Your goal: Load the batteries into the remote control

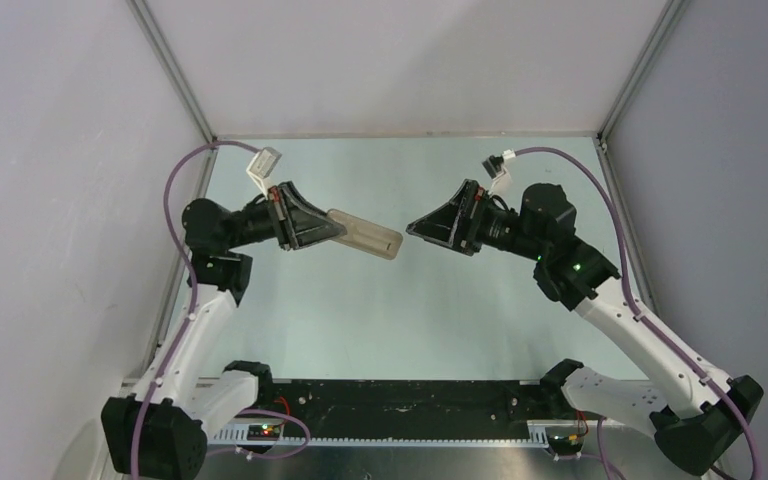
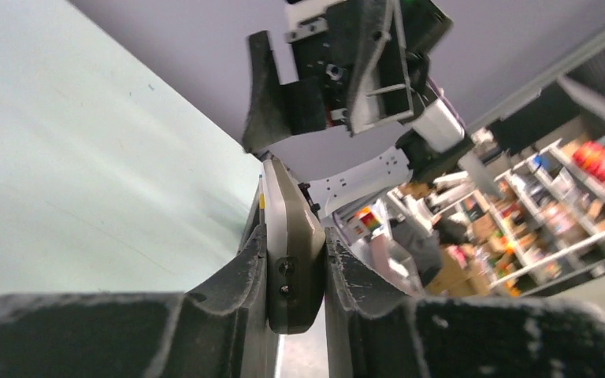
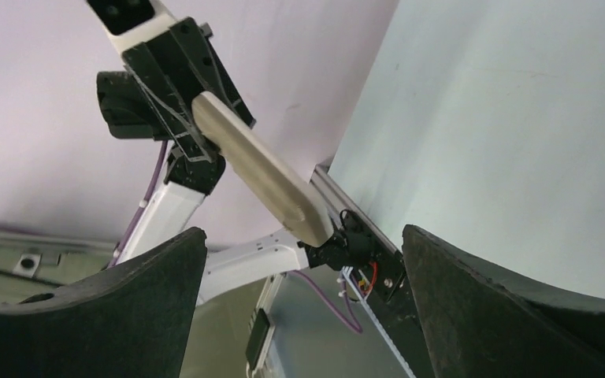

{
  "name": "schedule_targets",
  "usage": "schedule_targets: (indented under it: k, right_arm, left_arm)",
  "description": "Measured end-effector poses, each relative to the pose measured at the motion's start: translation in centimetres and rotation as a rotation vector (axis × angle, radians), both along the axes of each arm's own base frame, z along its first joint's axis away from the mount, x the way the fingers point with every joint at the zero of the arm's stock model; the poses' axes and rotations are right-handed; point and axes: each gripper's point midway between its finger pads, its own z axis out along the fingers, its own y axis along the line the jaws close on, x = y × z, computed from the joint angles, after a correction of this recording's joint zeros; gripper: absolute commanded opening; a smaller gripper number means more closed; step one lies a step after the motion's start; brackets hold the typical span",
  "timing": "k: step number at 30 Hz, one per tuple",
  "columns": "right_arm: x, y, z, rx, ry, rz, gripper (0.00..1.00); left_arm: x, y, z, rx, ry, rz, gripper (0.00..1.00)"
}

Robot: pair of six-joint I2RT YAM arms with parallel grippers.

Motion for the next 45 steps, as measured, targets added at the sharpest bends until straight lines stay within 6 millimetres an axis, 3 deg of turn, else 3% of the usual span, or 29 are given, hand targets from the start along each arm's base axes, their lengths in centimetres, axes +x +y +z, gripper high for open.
schedule_targets:
  k: [4, 10, 17, 24, 32, 41, 43, 45]
  right_arm:
    - [-1.1, 0.5, 0.1, 0.012, -0.014, 0.121, 0.99]
    - [-3.6, 1.6, 0.4, 0.027, -0.043, 0.282, 0.99]
    - [-8.1, 3.5, 1.9, 0.066, -0.103, 0.473, 0.99]
    - [-12.4, 5.4, 2.2, 0.098, -0.158, 0.668, 0.98]
    - [-13.0, 7.3, 1.7, 0.123, -0.157, 0.744, 0.83]
    - [-13.6, 7.4, 2.4, 0.165, -0.172, 0.8, 0.83]
    - [-13.7, 7.4, 2.6, 0.172, -0.178, 0.808, 0.78]
    - [-13.8, 7.3, 2.9, 0.18, -0.185, 0.816, 0.65]
  left_arm:
    - [-2.2, -0.5, 2.1, 0.022, -0.189, -0.065, 0.0]
    - [-7.1, -1.7, 3.3, 0.047, -0.441, -0.249, 0.0]
    - [-10.5, -1.6, 4.6, 0.057, -0.667, -0.386, 0.0]
    - [-12.2, -1.8, 4.8, 0.044, -0.805, -0.468, 0.0]
    - [-12.5, -1.8, 4.4, 0.045, -0.852, -0.514, 0.0]
    - [-13.2, -1.5, 4.7, 0.041, -0.921, -0.519, 0.0]
    - [-13.5, -1.4, 4.8, 0.039, -0.939, -0.516, 0.0]
    - [-13.8, -1.3, 5.0, 0.037, -0.954, -0.514, 0.0]
